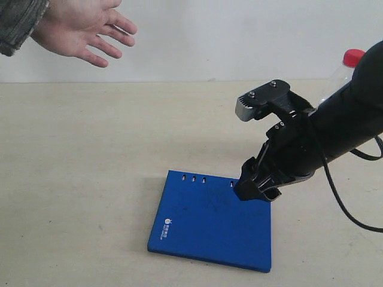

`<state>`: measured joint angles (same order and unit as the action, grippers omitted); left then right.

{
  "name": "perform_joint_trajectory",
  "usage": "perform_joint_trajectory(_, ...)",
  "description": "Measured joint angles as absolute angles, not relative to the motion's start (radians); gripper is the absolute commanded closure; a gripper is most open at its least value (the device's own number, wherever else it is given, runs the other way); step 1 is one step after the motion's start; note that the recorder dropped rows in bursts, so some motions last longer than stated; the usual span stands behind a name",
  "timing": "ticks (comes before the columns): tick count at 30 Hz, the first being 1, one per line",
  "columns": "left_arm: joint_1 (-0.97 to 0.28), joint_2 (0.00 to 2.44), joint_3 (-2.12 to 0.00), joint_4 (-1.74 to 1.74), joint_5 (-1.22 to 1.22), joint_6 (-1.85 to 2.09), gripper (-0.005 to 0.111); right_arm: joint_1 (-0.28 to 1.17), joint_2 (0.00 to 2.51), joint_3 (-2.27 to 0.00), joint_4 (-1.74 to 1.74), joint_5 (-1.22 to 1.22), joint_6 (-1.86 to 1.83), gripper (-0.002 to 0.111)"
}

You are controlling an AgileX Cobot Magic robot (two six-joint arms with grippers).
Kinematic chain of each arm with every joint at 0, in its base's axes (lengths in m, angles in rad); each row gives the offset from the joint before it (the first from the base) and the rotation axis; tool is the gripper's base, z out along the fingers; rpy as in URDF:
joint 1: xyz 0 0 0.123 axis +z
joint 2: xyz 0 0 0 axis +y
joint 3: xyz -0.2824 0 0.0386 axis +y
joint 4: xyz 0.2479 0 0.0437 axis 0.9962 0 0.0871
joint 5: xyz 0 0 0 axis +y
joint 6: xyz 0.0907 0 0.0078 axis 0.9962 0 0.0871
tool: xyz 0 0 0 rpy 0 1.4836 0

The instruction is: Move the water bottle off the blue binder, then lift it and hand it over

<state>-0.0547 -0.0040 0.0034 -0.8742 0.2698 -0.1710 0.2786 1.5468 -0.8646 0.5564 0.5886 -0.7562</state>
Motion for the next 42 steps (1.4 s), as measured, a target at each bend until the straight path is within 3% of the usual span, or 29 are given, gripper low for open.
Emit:
perform_joint_trajectory(5, -0.055, -0.004, 0.003, -0.874, 0.263, -0.171, 0.08, 0.279, 1.547, -0.865, 0.556, 0.591, -0.758, 0.041)
perform_joint_trajectory(12, -0.055, -0.004, 0.003, -1.071, 0.449, -0.078, 0.05, 0.279, 1.574, -0.865, 0.577, 0.596, -0.727, 0.041)
perform_joint_trajectory(27, -0.055, 0.169, 0.003, -1.321, 0.679, 0.505, 0.05, 0.279, 1.623, -0.862, 0.631, 0.717, -0.722, 0.041)
perform_joint_trajectory(42, -0.053, 0.48, 0.003, -1.663, 0.568, 1.249, 0.05, 0.279, 1.488, -0.862, 0.447, 0.714, -0.565, 0.041)
